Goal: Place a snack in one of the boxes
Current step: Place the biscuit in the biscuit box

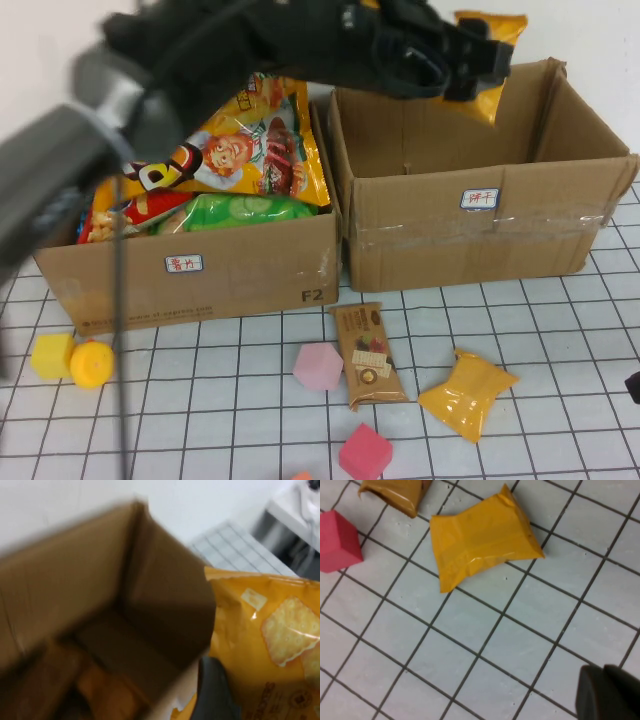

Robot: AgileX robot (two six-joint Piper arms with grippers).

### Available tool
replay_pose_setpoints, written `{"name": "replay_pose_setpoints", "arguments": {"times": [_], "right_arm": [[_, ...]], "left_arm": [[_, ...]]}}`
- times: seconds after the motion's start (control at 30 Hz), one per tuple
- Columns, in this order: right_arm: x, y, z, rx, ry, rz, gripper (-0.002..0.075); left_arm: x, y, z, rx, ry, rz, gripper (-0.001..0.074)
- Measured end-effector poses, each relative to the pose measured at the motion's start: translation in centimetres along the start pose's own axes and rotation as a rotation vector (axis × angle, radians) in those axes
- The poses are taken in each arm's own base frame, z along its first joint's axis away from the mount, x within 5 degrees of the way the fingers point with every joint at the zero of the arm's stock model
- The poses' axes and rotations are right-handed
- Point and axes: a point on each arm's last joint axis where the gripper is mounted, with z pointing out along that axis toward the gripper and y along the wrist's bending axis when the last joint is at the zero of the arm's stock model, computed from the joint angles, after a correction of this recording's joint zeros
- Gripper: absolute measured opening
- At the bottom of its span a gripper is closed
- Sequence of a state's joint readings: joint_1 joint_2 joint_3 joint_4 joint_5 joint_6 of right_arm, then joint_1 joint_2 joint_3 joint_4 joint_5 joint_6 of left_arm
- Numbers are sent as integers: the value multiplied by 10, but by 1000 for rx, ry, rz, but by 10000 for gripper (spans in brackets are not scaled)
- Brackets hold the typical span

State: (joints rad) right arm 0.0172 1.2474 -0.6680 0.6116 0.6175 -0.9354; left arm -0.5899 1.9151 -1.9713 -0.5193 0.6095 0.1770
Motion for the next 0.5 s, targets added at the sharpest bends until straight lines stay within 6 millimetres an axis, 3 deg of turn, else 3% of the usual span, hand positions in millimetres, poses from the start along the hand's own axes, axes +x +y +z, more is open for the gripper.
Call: {"name": "replay_pose_setpoints", "arguments": {"times": [0.2,0.3,0.37,0.5], "right_arm": [[-1,0,0,1,-7,-1,8],[-2,-1,0,9,-18,-3,8],[-2,-1,0,9,-21,-3,8],[-2,-1,0,9,-21,-4,8]], "left_arm": [[2,30,52,-99,-23,133,399],[14,49,72,-151,19,175,399],[20,58,78,-175,38,193,411],[23,64,82,-211,60,225,521]]}}
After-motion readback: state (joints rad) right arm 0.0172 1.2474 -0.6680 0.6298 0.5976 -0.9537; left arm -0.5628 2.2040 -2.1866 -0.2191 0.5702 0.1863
